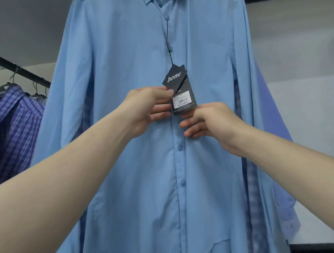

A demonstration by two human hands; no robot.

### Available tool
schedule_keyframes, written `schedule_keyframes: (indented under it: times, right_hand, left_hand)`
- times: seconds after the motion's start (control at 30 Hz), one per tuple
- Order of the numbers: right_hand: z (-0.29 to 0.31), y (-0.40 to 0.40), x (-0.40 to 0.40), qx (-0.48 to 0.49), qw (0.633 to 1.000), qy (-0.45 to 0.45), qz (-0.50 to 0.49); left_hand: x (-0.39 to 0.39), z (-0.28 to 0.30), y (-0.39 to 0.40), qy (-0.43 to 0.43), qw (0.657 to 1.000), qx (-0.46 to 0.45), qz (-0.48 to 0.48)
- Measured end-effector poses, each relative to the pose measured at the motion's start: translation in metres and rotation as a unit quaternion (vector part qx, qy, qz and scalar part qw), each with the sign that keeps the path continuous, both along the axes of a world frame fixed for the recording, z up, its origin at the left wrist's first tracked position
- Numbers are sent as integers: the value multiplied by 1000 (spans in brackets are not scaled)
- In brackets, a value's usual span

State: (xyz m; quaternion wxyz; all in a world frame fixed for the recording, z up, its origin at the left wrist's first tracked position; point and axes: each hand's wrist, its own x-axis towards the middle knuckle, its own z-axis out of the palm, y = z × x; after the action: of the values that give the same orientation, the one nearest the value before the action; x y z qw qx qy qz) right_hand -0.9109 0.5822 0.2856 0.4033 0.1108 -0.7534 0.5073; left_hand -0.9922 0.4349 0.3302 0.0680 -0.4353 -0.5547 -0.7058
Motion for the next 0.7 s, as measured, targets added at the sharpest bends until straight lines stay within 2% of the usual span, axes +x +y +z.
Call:
schedule_keyframes:
  times: [0.2, 0.4, 0.7]
  right_hand:
    - [3, -5, 2, -23, 999, 31, 27]
    - [2, -10, 4, -19, 997, 65, 29]
    - [-4, -8, -11, 17, 998, 48, -47]
  left_hand:
    - [2, -4, 3, -12, 999, 27, -45]
    - [0, -6, -1, 6, 998, 51, -28]
    - [0, -14, -9, 10, 999, 32, -4]
